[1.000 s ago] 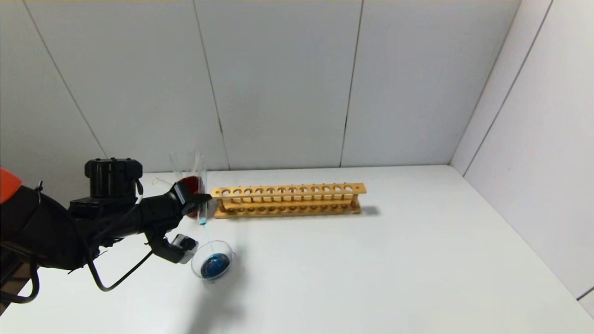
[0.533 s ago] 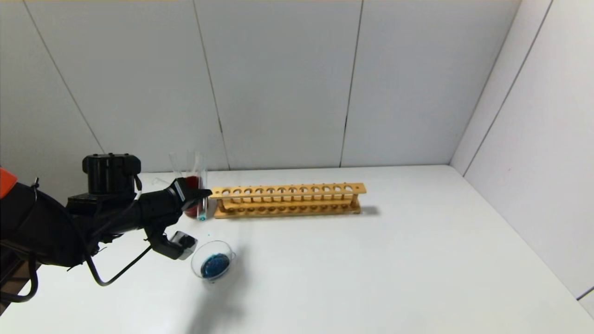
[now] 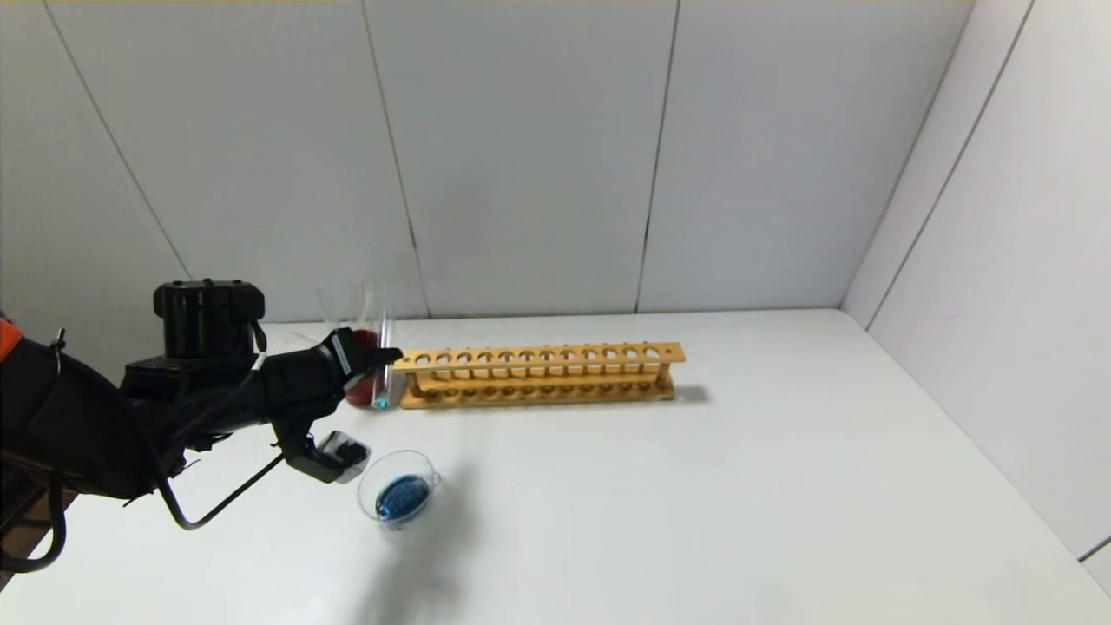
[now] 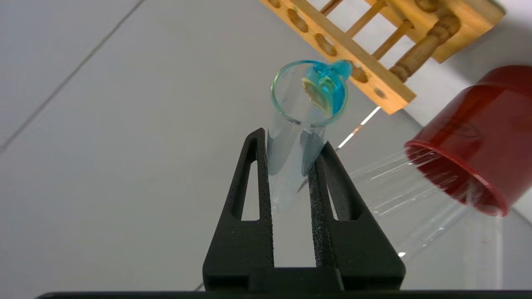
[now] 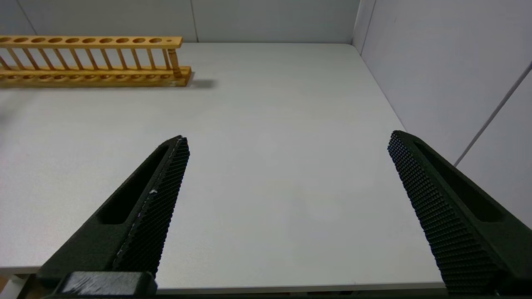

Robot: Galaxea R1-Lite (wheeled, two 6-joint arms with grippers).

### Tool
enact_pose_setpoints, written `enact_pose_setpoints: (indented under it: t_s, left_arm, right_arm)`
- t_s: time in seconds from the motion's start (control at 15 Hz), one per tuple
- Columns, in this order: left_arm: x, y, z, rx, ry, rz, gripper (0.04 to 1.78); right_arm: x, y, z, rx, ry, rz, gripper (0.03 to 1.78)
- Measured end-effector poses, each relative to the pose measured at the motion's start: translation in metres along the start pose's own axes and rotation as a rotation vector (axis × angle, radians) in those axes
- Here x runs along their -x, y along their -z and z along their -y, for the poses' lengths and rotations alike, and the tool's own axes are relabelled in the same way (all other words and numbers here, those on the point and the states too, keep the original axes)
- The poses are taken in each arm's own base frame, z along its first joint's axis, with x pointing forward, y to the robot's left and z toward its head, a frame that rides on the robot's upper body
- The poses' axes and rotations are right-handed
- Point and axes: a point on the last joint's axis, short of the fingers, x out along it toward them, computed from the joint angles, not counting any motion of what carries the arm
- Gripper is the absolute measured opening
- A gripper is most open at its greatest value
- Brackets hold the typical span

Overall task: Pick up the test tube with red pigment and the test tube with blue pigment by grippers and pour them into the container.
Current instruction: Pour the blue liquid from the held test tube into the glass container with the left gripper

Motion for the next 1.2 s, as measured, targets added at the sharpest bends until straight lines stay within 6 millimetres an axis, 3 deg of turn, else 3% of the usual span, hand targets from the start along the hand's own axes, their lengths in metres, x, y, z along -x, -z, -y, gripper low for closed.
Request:
enact_pose_setpoints:
  t_s: [1.2]
  left_arm:
    - [0.0099, 0.0005, -0.0097, -0.063, -0.007, -0.028, 0.31]
  right_arm:
    - [0.0, 0.0, 0.0, 0.0, 0.0, 0.0, 1.75]
